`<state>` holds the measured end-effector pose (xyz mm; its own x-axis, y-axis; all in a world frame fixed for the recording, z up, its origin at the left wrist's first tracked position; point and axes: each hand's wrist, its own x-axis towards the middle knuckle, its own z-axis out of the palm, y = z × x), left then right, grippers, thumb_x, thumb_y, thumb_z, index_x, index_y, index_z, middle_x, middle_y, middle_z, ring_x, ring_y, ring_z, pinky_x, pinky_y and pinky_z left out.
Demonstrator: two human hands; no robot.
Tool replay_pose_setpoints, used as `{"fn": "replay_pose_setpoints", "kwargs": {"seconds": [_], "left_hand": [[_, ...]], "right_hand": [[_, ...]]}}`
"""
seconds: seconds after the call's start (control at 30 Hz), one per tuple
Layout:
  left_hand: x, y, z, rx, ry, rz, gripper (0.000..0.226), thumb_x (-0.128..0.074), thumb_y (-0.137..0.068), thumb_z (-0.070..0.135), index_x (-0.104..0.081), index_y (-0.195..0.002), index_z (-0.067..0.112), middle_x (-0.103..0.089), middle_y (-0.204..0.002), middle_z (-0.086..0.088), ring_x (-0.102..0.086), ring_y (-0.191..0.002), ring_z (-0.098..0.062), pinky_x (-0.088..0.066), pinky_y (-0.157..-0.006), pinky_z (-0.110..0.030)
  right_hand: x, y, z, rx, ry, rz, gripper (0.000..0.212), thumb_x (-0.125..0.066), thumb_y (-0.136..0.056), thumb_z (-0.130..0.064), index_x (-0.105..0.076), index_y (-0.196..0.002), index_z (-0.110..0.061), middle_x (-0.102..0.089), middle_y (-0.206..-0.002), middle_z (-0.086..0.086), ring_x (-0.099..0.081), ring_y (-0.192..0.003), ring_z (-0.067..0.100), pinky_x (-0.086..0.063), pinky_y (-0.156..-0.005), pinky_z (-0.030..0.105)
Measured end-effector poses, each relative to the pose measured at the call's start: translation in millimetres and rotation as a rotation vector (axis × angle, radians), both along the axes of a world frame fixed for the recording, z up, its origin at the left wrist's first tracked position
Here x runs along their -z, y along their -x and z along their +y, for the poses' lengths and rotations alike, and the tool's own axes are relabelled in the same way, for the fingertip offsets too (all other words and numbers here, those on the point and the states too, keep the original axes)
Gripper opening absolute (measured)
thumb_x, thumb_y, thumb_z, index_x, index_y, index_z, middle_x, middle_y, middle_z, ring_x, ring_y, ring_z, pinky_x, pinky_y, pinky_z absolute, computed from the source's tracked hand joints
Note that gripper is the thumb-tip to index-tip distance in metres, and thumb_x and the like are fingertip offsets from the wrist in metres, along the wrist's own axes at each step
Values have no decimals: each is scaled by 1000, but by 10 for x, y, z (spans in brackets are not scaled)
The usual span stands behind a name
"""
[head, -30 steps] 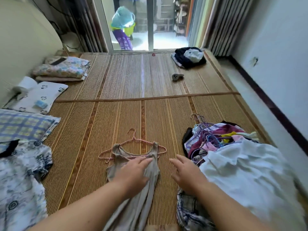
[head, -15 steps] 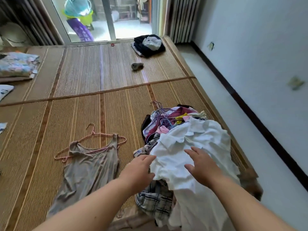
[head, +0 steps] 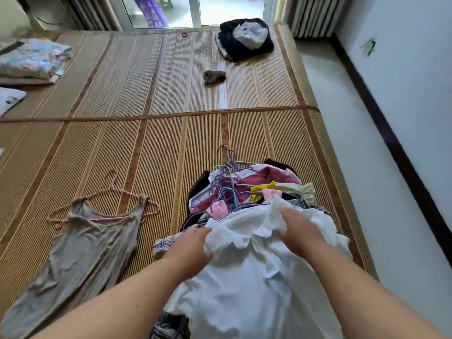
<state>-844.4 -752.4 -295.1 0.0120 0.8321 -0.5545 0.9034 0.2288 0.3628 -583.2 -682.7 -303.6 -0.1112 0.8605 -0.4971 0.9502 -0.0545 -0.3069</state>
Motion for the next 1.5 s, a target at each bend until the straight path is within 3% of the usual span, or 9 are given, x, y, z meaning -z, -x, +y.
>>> {"fn": "replay_pose_setpoints", "kwargs": {"seconds": [0.3, 0.4, 0.5, 0.8, 1.1, 1.17, 1.27, 1.4, 1.5], "left_hand": [[494, -45, 164, -61, 148, 77, 78, -57, -86, 39, -16, -151, 26, -32, -151, -3, -34, -136, -21, -29, -109, -33], [483, -44, 152, -115, 168, 51, 79, -57, -85, 39, -14, -151, 28, -41, -145, -6, -45, -127, -25, -38, -105, -37], [335, -10, 109, -139, 130, 8, 72, -55, -88, 39, -18, -149, 28, -45, -141, -6, -46, -126, -25, -38, -105, -38], [-499, 224, -338, -285, 30, -253, 17, -43, -99, 26, -59, -104, 25, -65, -104, 1, -58, -94, -19, -44, -75, -28], [-1520, 1465, -1433, -402, -194, -217, 19, -47, -98, 29, -59, -84, 22, -62, -84, 9, -55, -76, -5, -34, -61, -22], [-1709, 1853, -1795, -460, -238, -225, 23, -47, -98, 29, -56, -78, 23, -61, -77, 11, -54, -68, 6, -36, -57, -15], [-1980, 2487, -2319, -576, -292, -227, 23, -45, -98, 34, -63, -91, 21, -67, -84, 5, -60, -76, -5, -43, -65, -24], [-2244, 3456, -2995, -646, -376, -166, 28, -42, -98, 41, -61, -89, 23, -65, -85, 4, -59, -79, -15, -44, -68, -34], [-2410, 4286, -3451, -676, -443, -78, 23, -44, -98, 39, -57, -82, 30, -62, -81, 8, -58, -78, -14, -40, -66, -31]], "right_hand": [[413, -54, 619, -60, 32, -150, 30, -45, -86, -26, -49, -116, -29, -60, -116, 0, -54, -112, 25, -26, -103, 54], [358, -119, 541, -68, -55, 52, 8, -52, -79, -14, -57, -80, -20, -65, -94, 5, -59, -91, 28, -46, -79, 37], [160, -210, 359, -16, -78, 321, 16, -61, -74, -2, -63, -66, -15, -62, -70, 5, -57, -70, 25, -40, -60, 32], [-856, -12, 26, -127, -34, 411, 21, -60, -83, -8, -69, -84, -27, -67, -79, -8, -60, -74, 7, -46, -64, 22], [-1770, 1406, -600, -387, -108, 437, 20, -67, -84, -26, -62, -77, -44, -65, -74, -19, -56, -72, -11, -42, -65, 10], [-1918, 1879, -785, -436, -97, 446, 6, -66, -85, -26, -69, -85, -32, -68, -78, -10, -62, -74, 3, -47, -69, 21], [-2162, 2673, -1052, -498, -122, 459, 7, -66, -85, -25, -68, -80, -22, -66, -71, -4, -61, -68, 14, -49, -64, 31], [-2474, 3813, -1565, -560, -171, 496, 16, -65, -84, -30, -66, -73, -41, -66, -68, -14, -60, -64, 0, -44, -52, 12], [-2566, 4713, -1923, -593, -204, 501, 7, -64, -84, -30, -66, -77, -30, -65, -68, -8, -61, -67, 12, -49, -62, 30]]}}
